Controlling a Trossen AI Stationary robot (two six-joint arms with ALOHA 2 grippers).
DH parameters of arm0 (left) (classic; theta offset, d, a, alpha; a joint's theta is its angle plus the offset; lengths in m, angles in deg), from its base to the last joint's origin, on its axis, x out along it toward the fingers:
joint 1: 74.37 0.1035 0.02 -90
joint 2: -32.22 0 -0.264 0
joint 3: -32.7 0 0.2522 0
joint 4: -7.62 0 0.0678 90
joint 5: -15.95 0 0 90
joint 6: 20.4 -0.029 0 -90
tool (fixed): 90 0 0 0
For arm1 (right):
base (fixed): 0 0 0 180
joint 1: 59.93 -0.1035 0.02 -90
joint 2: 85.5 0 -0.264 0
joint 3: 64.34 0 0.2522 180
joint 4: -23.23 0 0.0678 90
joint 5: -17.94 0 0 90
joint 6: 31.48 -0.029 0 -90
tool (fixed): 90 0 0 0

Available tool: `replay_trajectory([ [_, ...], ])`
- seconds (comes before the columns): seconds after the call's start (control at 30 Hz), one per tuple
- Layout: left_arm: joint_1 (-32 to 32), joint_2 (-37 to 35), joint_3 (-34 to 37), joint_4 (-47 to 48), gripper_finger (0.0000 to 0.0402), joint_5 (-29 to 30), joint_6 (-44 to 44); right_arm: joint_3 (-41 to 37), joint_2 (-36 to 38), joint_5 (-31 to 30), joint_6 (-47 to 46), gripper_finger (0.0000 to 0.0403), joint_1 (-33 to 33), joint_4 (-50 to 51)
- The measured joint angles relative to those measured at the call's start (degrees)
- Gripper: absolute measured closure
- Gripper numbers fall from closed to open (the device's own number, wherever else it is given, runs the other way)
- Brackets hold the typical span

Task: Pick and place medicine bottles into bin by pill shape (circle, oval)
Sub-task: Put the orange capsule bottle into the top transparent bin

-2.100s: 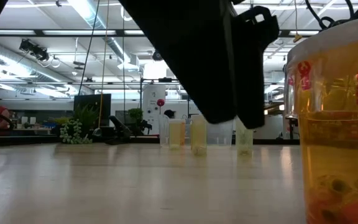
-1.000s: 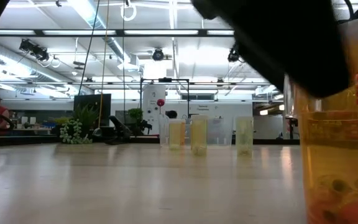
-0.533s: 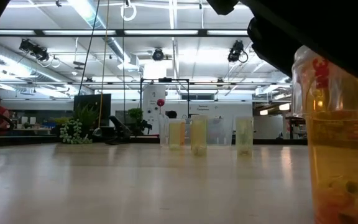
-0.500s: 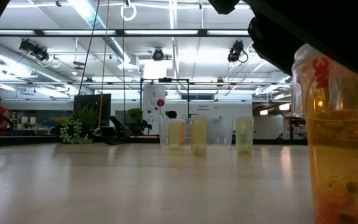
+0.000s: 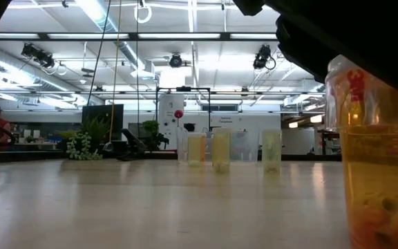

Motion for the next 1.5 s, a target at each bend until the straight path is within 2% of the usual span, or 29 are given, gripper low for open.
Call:
replay_trajectory([
  [0.33, 1.16, 0.00, -0.02, 0.84, 0.0185, -0.18, 0.20, 0.00, 0.00, 0.00, 0.00, 0.0362, -0.02, 0.00],
  [0.57, 4.46, -1.85, 0.01, 2.73, 0.0171, 0.11, -0.17, 0.00, 0.02, -0.02, 0.00, 0.0362, 0.00, 0.02],
  [0.8, 9.57, -6.33, -0.13, 5.37, 0.0182, -0.03, -1.20, 0.00, 0.02, -0.02, 0.00, 0.0362, 0.00, 0.00],
  [1.0, 14.62, -9.39, -0.20, 5.87, 0.0176, 0.10, -3.68, 0.00, 0.02, -0.02, 0.00, 0.0362, -0.02, 0.00],
  [1.5, 27.91, -10.91, -0.17, 6.96, 0.0177, 0.00, -9.33, 0.00, -0.35, -0.02, 0.00, 0.0362, -0.02, 0.00],
])
